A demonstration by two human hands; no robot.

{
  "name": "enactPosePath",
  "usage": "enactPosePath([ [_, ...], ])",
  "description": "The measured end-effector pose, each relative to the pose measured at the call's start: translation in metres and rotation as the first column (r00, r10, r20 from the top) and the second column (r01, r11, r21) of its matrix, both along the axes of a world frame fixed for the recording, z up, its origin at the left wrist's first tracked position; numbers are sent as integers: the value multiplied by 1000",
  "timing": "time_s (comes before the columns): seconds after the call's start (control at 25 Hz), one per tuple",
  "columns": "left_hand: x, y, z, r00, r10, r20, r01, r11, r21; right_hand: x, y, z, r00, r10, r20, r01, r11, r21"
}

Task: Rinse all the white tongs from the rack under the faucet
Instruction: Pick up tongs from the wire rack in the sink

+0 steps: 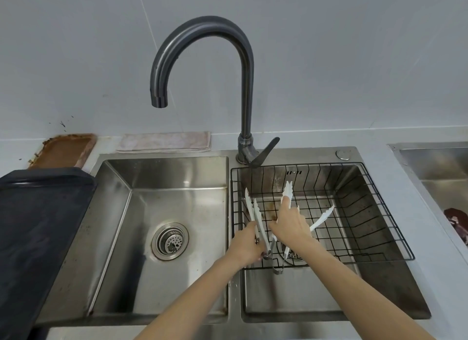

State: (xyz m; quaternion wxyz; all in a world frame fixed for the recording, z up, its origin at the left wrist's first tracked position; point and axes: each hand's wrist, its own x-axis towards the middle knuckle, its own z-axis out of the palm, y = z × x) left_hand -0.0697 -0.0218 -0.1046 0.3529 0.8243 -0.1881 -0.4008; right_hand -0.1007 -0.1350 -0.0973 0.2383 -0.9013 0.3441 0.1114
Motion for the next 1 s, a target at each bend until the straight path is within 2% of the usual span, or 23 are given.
enactPosePath([
  [0.36,2,5,14,991,118,-69,-126,984,-124,-8,-1,10,977,-164,136,136,972,193],
  [0.6,2,30,20,976,211,-53,-217,956,-196,-11,24,25,958,-173,229,120,966,227],
  [0.76,8,51,20,932,350,-95,-363,898,-250,-9,48,33,932,-196,305,91,941,326],
  [0.92,18,74,24,841,479,-252,-535,806,-254,0,73,41,924,-183,337,39,919,391],
  [1.0,27,88,29,809,497,-315,-577,773,-265,8,84,44,922,-153,356,9,927,375],
])
